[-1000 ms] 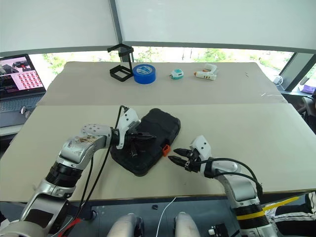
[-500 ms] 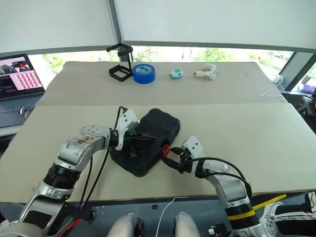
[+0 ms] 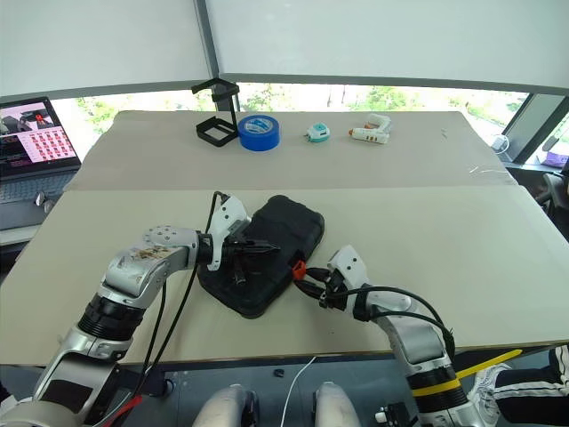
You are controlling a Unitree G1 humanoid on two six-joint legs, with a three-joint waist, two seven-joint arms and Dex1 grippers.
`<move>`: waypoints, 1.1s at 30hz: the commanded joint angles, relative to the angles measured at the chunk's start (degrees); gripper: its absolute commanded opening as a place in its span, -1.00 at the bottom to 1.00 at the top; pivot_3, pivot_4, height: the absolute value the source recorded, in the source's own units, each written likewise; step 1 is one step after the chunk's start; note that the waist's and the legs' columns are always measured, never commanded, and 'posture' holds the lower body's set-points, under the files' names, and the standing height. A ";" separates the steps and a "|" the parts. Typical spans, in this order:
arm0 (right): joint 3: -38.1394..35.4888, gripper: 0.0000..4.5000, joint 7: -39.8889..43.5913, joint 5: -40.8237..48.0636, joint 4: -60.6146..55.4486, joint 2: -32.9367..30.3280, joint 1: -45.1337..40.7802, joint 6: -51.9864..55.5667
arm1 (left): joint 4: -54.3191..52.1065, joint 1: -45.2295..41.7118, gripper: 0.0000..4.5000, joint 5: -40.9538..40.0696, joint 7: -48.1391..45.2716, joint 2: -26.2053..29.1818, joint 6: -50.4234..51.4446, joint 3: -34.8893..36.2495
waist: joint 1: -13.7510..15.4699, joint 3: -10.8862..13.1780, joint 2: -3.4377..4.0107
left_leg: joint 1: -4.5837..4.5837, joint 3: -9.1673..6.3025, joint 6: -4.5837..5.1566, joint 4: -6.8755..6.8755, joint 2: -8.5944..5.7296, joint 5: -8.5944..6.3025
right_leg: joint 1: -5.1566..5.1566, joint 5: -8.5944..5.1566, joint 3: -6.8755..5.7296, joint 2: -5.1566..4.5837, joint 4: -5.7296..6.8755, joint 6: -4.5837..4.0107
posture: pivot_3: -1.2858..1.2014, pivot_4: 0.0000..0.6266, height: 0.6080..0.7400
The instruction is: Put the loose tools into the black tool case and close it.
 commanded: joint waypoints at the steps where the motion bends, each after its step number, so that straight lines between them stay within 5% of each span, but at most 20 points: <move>1: -2.38 -0.43 1.22 1.41 -0.99 -0.54 -0.72 -3.87 | 3.83 3.51 -1.00 1.86 0.05 1.22 5.02 -4.12 | 0.01 0.00 0.00 | 0.00 0.00 0.00 0.00 0.00 0.00 | 0.00 0.00 0.00 0.00 0.00 0.00 | 0.03 -0.52 1.00; 18: -2.84 -0.43 5.20 1.77 1.16 -1.96 1.13 -9.97 | 3.55 3.67 -1.00 1.87 -0.05 1.61 5.67 -4.27 | 0.04 0.01 0.00 | -0.01 0.00 0.00 -0.04 0.00 0.00 | 0.00 -0.01 0.00 -0.01 -0.06 0.00 | 0.03 -0.52 1.00; 33: -2.63 -0.43 0.25 0.18 0.22 1.64 5.10 -15.89 | 2.81 3.72 -1.00 2.09 -0.13 2.43 6.96 -4.27 | 0.01 -0.01 0.01 | 0.00 0.01 0.00 -0.29 0.01 0.00 | 0.05 -0.01 -0.01 0.00 -0.41 0.00 | 0.03 -0.52 1.00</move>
